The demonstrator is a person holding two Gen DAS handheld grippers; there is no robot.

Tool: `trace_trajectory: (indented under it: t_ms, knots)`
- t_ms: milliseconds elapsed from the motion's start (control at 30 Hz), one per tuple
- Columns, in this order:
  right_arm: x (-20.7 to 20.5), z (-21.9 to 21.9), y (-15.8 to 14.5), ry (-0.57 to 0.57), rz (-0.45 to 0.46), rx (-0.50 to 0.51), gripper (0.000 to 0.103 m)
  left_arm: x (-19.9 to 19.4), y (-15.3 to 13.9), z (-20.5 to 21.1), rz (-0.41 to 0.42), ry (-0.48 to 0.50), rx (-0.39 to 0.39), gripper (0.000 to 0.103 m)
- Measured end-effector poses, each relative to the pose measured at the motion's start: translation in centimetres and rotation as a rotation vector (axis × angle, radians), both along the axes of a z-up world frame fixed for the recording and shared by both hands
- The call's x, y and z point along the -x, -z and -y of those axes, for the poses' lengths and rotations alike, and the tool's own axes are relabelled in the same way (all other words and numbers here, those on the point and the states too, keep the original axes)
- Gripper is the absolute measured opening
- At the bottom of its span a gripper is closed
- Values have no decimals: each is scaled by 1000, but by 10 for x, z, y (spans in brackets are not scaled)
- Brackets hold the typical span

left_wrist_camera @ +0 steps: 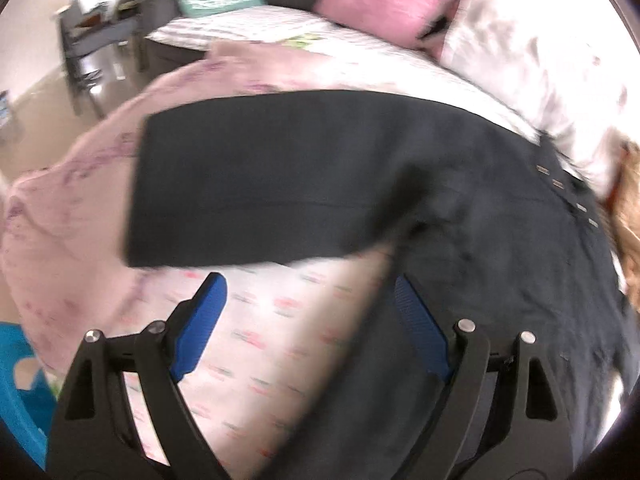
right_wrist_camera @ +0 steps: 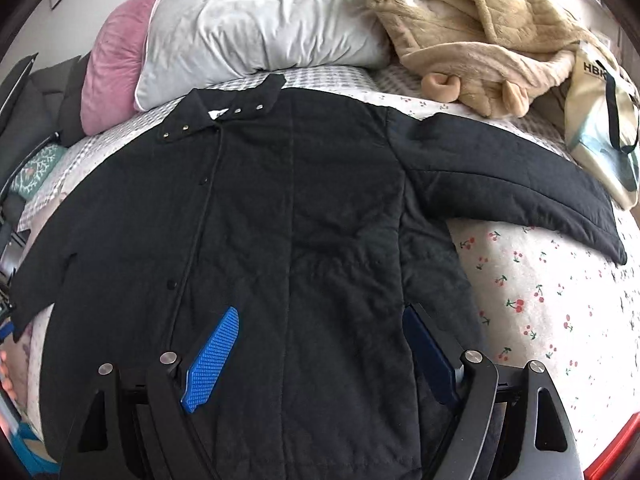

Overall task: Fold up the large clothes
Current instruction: 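Grasp the other sleeve with the left gripper, fold it across the body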

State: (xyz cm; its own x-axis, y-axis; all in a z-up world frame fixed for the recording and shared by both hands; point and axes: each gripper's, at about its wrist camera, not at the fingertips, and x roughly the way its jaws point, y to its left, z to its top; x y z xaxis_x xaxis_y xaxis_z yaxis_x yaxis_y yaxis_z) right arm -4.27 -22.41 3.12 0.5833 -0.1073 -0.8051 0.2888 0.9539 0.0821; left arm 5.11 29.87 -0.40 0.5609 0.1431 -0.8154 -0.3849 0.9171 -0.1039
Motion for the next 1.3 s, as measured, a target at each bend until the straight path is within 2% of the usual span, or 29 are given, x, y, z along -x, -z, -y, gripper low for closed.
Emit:
trace_trajectory:
  t_ms: [100,167,367,467,667,800,833,867,933,1033,1200,1300]
  knots:
    - [-1,-2,3,-16,0,5,85,1,14,-43,-64,-171,23,86]
    - [-4,-3,9,-31,-18,15,85,7,26,-65,-83,-267,131,86]
    - [-7,0,18,-27,-40,-36,85,7,59,-76,-54,-268,458,86]
    - [-7,1,22,-23,-45,-63,85,5,70,-76,-29,-317,528,86]
    - [-10,-4,31,-43,-68,-70,85,8,72,-92,89,-455,537,84]
    - [-12,-6,36,-54,-89,-67,85,1,48,-99,157,-474,471,60]
    - [-12,-6,37,-56,-92,-68,85,0,40,-97,176,-466,448,48]
    - [-13,-7,37,-58,-94,-69,85,1,35,-94,196,-455,432,28]
    - [-14,-7,38,-58,-97,-71,85,4,26,-89,242,-429,407,13]
    - [-15,-8,39,-52,-97,-89,85,4,18,-89,299,-389,392,10]
    - [-18,-12,38,-48,-89,-112,85,10,1,-86,371,-337,419,8]
    - [-21,-16,39,-43,-88,-119,85,7,-11,-73,412,-274,406,7]
